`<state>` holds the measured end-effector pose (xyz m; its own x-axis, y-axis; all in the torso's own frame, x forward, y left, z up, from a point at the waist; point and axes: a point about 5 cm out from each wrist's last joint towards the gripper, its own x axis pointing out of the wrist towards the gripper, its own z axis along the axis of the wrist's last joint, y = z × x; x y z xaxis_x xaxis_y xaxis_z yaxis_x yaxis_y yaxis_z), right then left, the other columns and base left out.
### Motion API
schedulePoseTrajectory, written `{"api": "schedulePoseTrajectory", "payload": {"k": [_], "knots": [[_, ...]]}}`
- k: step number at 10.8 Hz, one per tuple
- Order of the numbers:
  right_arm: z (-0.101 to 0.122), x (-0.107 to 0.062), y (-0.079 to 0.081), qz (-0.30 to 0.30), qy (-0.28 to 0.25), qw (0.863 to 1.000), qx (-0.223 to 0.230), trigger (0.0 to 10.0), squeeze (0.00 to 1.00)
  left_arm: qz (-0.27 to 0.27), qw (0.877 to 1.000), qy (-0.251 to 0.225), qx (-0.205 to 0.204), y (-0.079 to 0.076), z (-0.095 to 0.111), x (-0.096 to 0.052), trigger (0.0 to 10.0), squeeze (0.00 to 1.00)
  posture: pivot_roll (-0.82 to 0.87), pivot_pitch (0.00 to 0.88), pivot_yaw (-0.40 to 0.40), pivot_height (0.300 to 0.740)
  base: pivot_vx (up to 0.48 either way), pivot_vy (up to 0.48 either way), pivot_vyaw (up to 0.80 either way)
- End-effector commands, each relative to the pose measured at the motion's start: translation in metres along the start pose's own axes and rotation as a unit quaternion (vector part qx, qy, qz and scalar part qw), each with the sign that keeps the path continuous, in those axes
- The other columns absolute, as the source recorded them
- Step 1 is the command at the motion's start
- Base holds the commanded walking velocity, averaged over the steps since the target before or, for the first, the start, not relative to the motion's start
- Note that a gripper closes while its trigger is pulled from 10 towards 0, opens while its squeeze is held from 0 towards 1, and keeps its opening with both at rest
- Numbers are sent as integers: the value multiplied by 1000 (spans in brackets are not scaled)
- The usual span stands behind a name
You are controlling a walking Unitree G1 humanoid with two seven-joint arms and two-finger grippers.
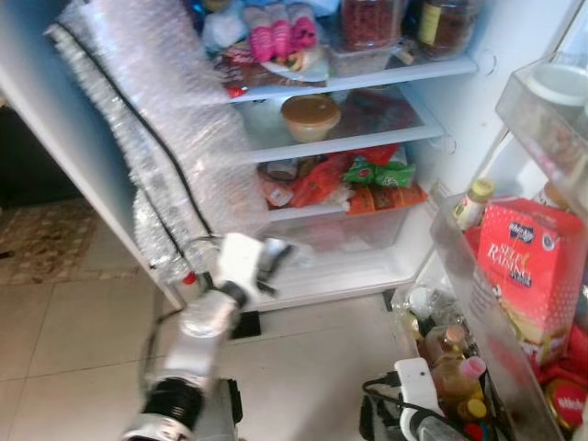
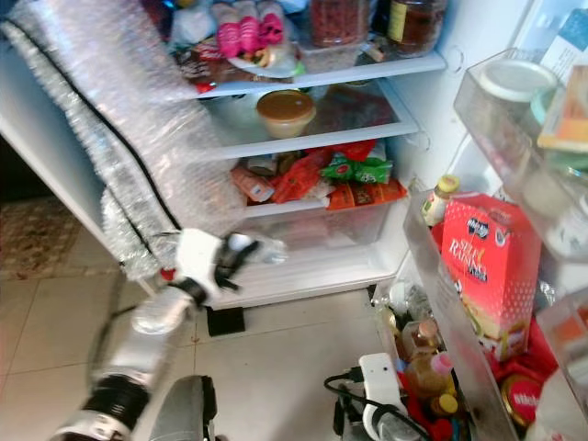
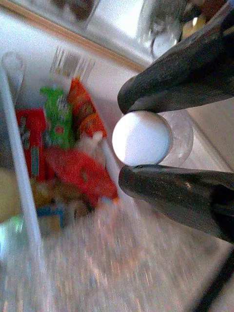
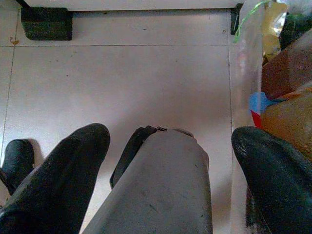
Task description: Restocking fridge
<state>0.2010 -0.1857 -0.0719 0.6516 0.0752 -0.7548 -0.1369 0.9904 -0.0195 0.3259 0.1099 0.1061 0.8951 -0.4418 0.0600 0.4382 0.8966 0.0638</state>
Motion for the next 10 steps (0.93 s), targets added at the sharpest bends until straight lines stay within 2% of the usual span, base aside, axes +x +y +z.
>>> {"api": "schedulePoseTrajectory", "payload": {"k": [1,10], "knots": [[-48,-11,11,15,92,996,14,10000,0,1,1000,-11,6,0,4,1,10000,0,-40,143,53,585,251,0,0],[-48,-11,12,19,92,995,16,10000,0,-7,999,-29,30,-1,13,3,10000,0,-37,142,53,585,292,0,0]]}}
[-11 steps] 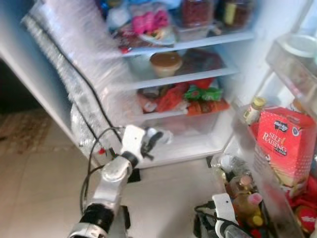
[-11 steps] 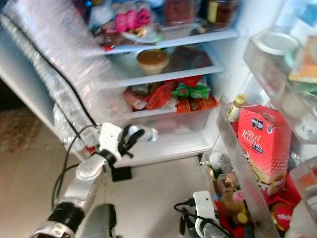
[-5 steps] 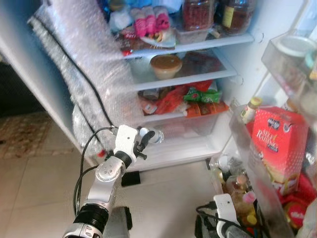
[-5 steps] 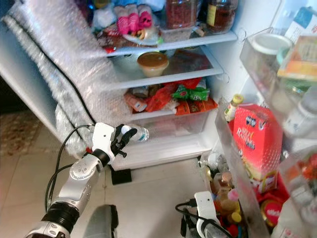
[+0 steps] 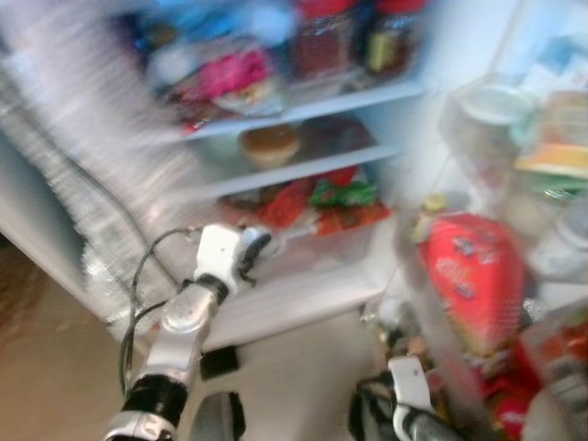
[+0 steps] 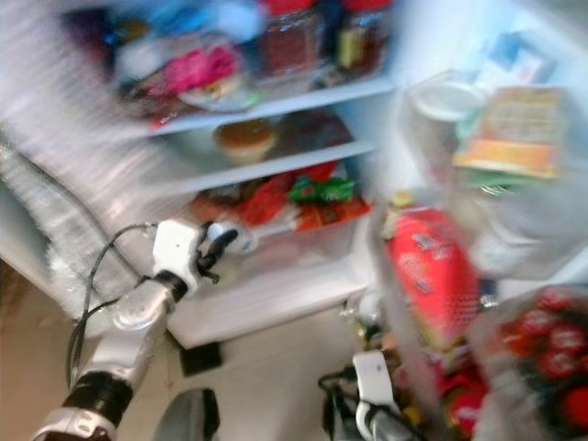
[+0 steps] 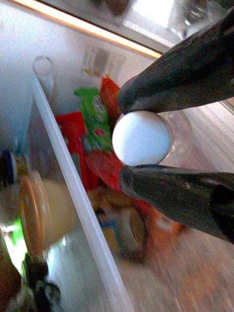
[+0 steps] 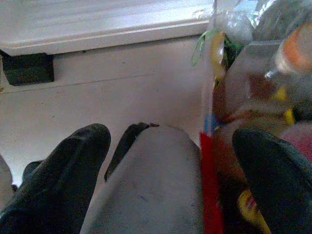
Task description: Restocking fridge
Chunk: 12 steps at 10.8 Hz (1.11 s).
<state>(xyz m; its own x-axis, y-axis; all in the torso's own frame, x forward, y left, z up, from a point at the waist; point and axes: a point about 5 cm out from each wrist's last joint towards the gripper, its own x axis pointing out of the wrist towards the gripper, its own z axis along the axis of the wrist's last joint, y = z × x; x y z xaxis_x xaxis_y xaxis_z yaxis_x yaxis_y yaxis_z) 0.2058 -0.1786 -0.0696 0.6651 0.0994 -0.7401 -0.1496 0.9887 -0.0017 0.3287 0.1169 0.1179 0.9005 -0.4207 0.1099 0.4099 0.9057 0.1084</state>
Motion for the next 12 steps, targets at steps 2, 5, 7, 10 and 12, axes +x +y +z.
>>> {"api": "schedulePoseTrajectory", "payload": {"k": [2,5,7,10,12], "knots": [[-54,-14,6,9,103,994,15,10000,0,-22,1000,-5,10,-12,2,2,10000,0,-36,141,53,585,129,0,0],[-54,-14,6,11,104,994,13,10000,0,-8,1000,-16,25,-9,6,3,10000,0,-37,138,54,585,175,0,0],[-54,-14,6,11,103,994,13,10000,0,2,999,-21,33,-6,8,4,10000,0,-35,136,55,585,274,0,0],[-54,-14,6,13,104,994,12,10000,0,17,999,-28,42,-3,10,4,10000,0,-36,137,56,585,277,0,0],[-54,-14,6,14,104,994,12,10000,0,23,998,-36,56,-2,13,4,10000,0,-38,139,54,585,279,0,0]]}}
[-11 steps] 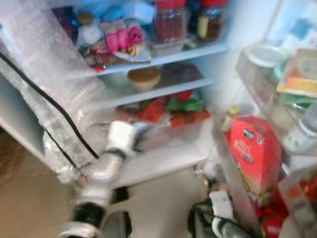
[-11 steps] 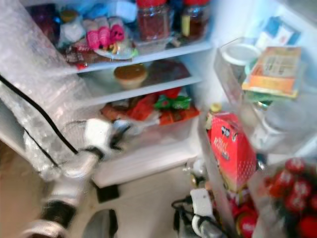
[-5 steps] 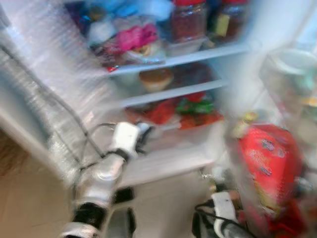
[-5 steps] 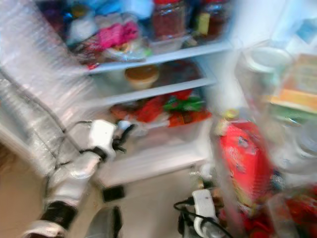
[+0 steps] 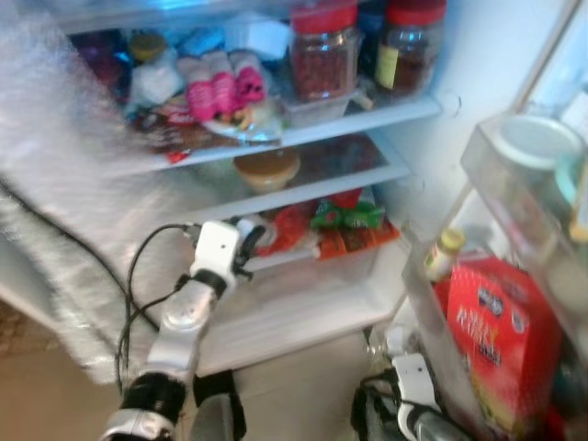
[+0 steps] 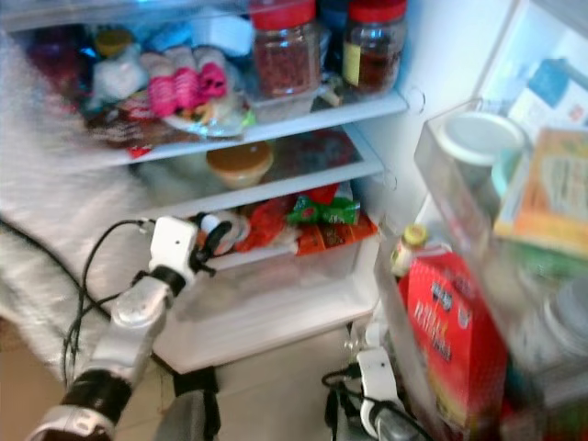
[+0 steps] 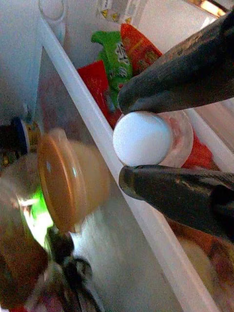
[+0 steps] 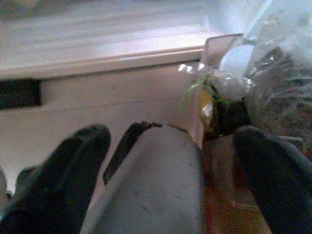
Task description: Restocking fridge
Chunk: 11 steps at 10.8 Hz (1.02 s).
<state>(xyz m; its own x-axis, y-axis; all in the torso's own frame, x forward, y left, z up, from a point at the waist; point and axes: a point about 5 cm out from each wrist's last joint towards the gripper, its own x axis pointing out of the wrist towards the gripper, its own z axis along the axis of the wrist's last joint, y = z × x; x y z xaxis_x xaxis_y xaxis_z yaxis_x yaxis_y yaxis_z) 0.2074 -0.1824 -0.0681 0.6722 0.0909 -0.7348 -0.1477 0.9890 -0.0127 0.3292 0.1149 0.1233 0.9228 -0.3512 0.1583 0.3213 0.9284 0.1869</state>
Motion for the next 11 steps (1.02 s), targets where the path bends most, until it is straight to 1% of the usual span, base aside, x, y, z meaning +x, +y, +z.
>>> {"api": "schedulePoseTrajectory", "payload": {"k": [1,2,3,4,5,6,7,8,9,10,11], "knots": [[-55,-14,10,19,108,994,14,10000,0,4,999,-34,32,2,13,3,10000,0,-37,141,54,585,240,0,0],[-55,-14,10,19,108,994,14,10000,0,10,998,-43,46,3,16,3,10000,0,-36,142,54,585,0,0,0],[-55,-14,10,20,108,994,14,10000,0,13,995,-63,71,3,22,2,10000,0,-36,144,54,585,0,0,0],[-55,-14,11,20,108,994,13,10000,0,9,993,-76,86,1,27,2,10000,0,-36,144,54,585,0,0,0],[-55,-14,11,21,108,994,13,10000,0,-9,990,-86,107,-6,33,4,10000,0,-35,145,55,585,0,0,0],[-55,-14,11,21,109,994,13,10000,0,-25,990,-86,109,-11,34,4,10000,0,-34,144,57,585,0,0,0],[-55,-14,11,23,110,994,14,10000,0,-57,989,-88,106,-21,36,3,10000,0,-37,144,58,585,0,0,0],[-56,-14,12,25,111,993,15,10000,0,-101,986,-92,97,-31,41,2,10000,0,-35,143,59,585,0,0,0],[-56,-14,12,25,111,993,15,10000,0,-88,980,-122,128,-31,53,3,10000,0,-35,144,60,585,0,0,0],[-56,-14,12,25,111,993,15,10000,0,-74,979,-130,142,-27,58,4,10000,0,-35,145,61,585,0,0,0],[-56,-14,12,26,111,993,15,10000,0,-50,974,-128,182,-20,59,5,10000,0,-33,144,61,585,0,0,0]]}}
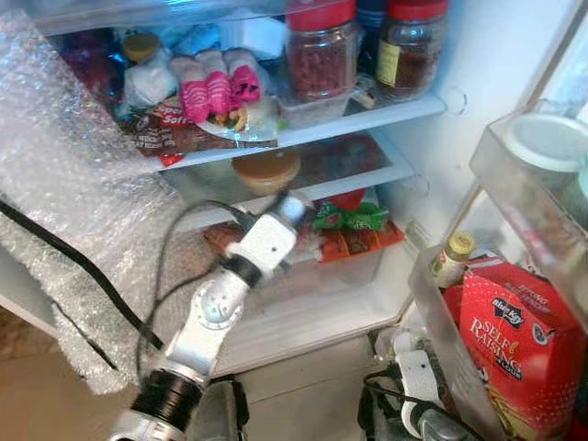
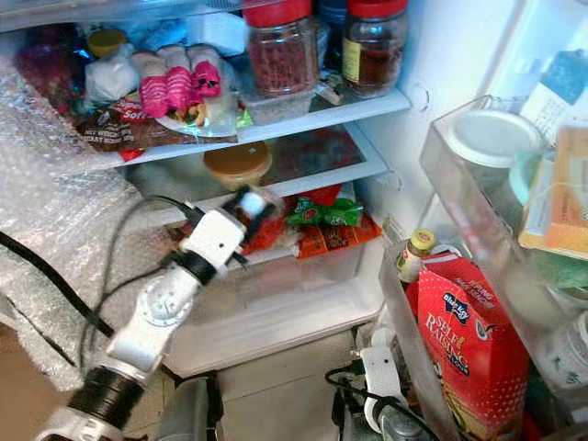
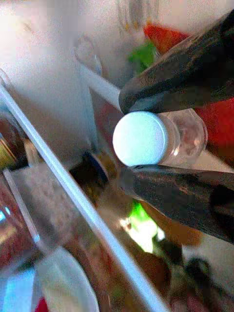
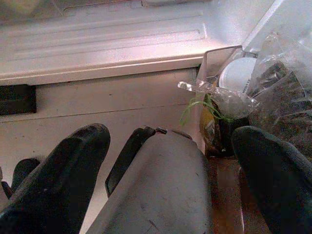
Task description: Restocking fridge
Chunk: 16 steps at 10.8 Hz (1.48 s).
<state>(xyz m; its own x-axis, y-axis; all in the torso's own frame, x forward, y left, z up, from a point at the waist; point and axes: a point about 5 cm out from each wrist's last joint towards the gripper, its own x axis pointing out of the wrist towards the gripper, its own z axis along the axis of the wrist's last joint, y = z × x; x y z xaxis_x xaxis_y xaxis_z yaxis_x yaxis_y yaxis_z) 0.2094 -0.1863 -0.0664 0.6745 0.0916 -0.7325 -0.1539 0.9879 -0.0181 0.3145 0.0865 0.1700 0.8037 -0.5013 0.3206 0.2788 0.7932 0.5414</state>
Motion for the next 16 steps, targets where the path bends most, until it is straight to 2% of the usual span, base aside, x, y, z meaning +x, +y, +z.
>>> {"api": "schedulePoseTrajectory", "payload": {"k": [1,5,7,8,10,11,12,13,14,16], "knots": [[-57,-14,17,27,112,993,20,10000,0,27,999,9,32,11,-2,0,10000,0,-35,145,60,585,0,0,0],[-57,-14,16,27,110,993,22,10000,0,87,991,50,92,30,-18,-7,10000,0,-37,143,57,585,0,0,0],[-57,-14,16,28,110,993,22,10000,0,121,985,58,104,39,-26,-12,10000,0,-38,143,55,585,0,0,0],[-57,-14,16,29,109,993,22,10000,0,155,980,81,96,48,-35,-17,10000,0,-39,141,54,585,0,0,0],[-57,-14,16,29,109,993,22,10000,0,182,975,114,58,51,-48,-25,10000,0,-40,141,53,585,0,0,0],[-57,-14,16,30,110,993,22,10000,0,191,970,147,-21,45,-62,-31,10000,0,-41,141,53,585,0,0,0],[-57,-14,16,30,110,993,22,10000,0,188,970,152,-36,43,-64,-32,10000,0,-41,141,53,585,0,0,0],[-57,-14,16,30,110,993,22,10000,0,177,967,171,-72,34,-70,-36,10000,0,-43,143,54,585,0,0,0],[-57,-14,16,30,110,993,23,10000,0,179,965,175,-80,31,-72,-36,10000,0,-40,144,53,585,0,0,0],[-57,-14,16,30,111,993,22,10000,0,120,966,199,-110,10,-79,-37,10000,0,-40,146,53,585,0,0,0]]}}
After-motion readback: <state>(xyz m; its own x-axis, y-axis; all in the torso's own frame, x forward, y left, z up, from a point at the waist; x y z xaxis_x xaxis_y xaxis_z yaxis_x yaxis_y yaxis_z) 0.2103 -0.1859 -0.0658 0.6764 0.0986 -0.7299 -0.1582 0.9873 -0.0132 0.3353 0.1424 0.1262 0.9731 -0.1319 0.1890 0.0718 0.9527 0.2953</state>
